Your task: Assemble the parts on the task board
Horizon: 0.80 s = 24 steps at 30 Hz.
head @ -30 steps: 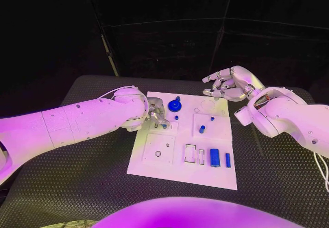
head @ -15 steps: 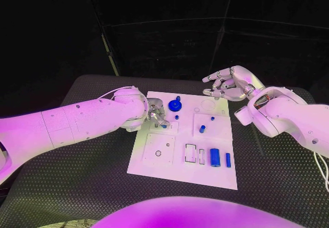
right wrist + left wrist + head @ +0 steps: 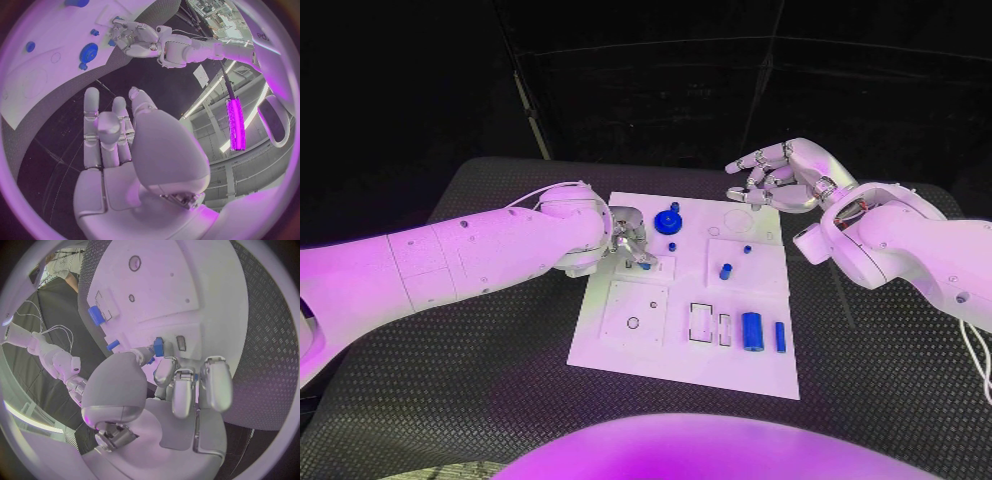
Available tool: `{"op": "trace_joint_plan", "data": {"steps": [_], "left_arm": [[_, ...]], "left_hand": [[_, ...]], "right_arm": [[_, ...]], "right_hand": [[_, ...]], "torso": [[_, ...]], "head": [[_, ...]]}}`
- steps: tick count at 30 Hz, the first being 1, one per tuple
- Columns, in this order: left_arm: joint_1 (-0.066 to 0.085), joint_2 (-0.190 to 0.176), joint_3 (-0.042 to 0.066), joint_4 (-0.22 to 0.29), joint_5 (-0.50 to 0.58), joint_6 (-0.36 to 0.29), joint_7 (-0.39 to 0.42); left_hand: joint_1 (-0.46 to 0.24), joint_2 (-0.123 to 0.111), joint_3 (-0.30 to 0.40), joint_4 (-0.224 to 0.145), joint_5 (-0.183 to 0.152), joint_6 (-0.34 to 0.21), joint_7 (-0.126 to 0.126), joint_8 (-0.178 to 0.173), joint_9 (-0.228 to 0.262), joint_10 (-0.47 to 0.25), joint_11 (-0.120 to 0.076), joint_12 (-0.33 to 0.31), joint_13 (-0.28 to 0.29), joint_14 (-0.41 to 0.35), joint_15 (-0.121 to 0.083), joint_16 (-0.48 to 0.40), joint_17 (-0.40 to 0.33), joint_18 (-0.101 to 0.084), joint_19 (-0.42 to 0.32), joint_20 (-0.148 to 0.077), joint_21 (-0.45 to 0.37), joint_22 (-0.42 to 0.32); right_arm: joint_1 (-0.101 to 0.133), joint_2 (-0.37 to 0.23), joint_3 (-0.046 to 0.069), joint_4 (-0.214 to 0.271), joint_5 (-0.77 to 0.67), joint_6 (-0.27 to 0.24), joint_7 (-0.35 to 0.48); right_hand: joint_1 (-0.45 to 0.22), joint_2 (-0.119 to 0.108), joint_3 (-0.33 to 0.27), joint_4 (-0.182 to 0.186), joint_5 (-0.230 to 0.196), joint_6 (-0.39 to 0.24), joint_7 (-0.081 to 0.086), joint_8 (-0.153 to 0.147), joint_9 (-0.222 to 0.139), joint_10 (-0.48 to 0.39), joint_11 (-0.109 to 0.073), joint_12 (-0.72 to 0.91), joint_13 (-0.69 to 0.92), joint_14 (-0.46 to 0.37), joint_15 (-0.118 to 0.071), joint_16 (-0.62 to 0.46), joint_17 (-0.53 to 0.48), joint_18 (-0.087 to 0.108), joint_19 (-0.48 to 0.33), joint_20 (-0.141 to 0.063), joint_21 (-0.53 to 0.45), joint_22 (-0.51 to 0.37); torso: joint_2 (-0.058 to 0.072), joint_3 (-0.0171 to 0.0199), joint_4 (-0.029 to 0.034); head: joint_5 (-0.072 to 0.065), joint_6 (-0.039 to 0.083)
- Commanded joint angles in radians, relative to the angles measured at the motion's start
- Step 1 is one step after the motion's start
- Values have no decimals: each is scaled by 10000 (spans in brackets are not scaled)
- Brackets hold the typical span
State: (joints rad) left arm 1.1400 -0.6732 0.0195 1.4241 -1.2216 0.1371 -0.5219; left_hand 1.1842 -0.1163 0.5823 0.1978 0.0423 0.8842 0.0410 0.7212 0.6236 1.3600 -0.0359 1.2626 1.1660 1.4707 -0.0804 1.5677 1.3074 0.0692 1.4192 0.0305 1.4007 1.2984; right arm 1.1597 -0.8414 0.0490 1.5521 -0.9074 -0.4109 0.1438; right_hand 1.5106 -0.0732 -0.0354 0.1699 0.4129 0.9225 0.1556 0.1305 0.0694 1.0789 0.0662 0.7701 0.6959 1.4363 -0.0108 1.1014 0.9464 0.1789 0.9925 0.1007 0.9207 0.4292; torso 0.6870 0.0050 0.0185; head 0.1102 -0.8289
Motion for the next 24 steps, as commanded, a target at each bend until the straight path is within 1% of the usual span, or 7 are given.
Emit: {"op": "trace_joint_plan", "data": {"steps": [1, 7, 14, 18, 24], "left_arm": [[-53, -7, -44, -16, -70, 413, -131], [-53, -3, -44, -48, -70, 487, -133], [-53, 14, -44, -77, -70, 527, -137], [-53, 31, -44, -96, -70, 526, -137], [-52, 68, -43, -147, -69, 500, -138]], "left_hand": [[-179, 12, 620, -741, 47, 250, -116, 52, 26, 95, -8, 103, 74, 1001, -63, 31, 2634, -81, 42, -46, 35, 36], [-451, -40, 354, -614, 47, 357, -159, 55, 6, 160, -41, 176, 155, 1001, -90, 31, 2634, -91, 77, -68, 64, 91], [-636, -15, 166, -514, 48, 439, -188, 36, -28, 206, -69, 226, 215, 1001, -113, 31, 2634, -99, 100, -90, 82, 129], [-733, -3, 63, -458, 48, 477, -198, 19, -53, 217, -78, 234, 224, 1001, -123, 31, 2634, -101, 107, -101, 86, 140], [-924, 21, -130, -332, 48, 531, -201, -12, -96, 220, -81, 229, 218, 1001, -131, 31, 2634, -102, 112, -114, 84, 147]], "right_arm": [[17, 0, 7, 21, 16, 50, 53], [17, -6, 7, 26, 16, 48, 50], [17, -7, 7, 16, 16, 46, 47], [17, -1, 7, 10, 16, 46, 47], [17, 10, 7, 3, 16, 48, 50]], "right_hand": [[30, 1, 17, 68, 47, -78, 19, 18, -13, -41, 1, -41, -10, -82, 15, -27, -10, 44, 54, 3, -37, -11], [30, 1, 17, 68, 47, -78, 19, 18, -13, -41, 1, -41, -10, -82, 15, -27, -10, 44, 54, 3, -37, -11], [30, 1, 17, 68, 47, -78, 19, 18, -13, -41, 1, -41, -10, -82, 15, -27, -10, 44, 54, 3, -37, -11], [35, 7, 25, 73, 50, -80, 20, 18, -13, -44, 2, -40, -13, -83, 16, -30, -5, 44, 54, 4, -43, -14], [39, 14, 33, 78, 53, -82, 21, 19, -12, -48, 3, -38, -16, -83, 17, -34, -1, 45, 54, 5, -49, -17]], "torso": [[8, 1, 6], [4, 1, 0], [6, -2, 3], [10, 3, 3], [13, 2, 2]], "head": [[-13, -8], [-3, -12], [-8, -30], [-7, -51], [-12, -51]]}}
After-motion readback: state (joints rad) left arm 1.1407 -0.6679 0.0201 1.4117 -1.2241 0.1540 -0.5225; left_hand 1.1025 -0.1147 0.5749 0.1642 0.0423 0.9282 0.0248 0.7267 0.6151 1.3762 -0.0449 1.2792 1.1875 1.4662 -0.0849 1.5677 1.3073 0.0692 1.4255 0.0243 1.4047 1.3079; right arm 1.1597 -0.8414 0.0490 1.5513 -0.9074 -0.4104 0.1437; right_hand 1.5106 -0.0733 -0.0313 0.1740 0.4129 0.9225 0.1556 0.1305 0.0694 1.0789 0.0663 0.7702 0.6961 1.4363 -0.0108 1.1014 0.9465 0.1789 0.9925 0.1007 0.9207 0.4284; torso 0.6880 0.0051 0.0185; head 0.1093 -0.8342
